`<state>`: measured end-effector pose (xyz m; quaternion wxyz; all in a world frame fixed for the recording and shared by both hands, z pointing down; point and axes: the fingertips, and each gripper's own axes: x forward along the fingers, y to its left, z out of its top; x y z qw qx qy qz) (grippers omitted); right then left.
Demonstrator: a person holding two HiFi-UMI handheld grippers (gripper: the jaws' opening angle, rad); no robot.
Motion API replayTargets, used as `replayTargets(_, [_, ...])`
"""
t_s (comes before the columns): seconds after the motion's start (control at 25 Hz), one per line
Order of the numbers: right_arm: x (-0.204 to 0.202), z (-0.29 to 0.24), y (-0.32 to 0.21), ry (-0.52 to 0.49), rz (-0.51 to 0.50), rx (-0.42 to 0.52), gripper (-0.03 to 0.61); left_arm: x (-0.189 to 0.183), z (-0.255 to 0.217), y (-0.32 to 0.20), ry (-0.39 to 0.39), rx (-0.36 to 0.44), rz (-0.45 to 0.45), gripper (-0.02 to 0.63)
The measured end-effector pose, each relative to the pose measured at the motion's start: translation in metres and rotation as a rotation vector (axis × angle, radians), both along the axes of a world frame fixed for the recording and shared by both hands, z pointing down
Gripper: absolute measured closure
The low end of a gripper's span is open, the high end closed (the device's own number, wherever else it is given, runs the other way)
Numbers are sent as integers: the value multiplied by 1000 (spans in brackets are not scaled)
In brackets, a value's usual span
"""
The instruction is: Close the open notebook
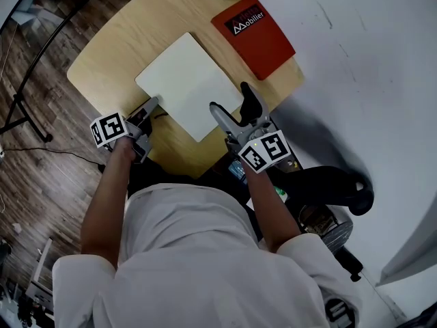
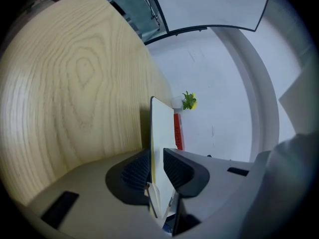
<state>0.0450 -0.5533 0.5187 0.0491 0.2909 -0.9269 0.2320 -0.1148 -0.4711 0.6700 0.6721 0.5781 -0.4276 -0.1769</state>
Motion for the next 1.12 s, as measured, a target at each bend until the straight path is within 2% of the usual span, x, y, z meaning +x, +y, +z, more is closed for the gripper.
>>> replayTargets(0.2, [1, -3, 3, 2, 2, 8, 144, 1, -3, 1, -55, 17, 31, 549])
replayTargets(0.32, [2, -4, 6, 1, 4, 14, 144, 0, -6, 3, -113, 31, 55, 561])
replayTargets(0.48, [7, -6, 11, 1, 7, 22, 144, 4, -8, 4, -133, 55, 69, 565])
replayTargets(0.72, [13, -12, 17, 4, 15, 36, 144, 10, -18, 6, -206, 98, 120, 565])
replayTargets(1.12, [29, -19, 34, 5, 27, 58, 144, 24, -33, 13, -399, 197, 220, 569])
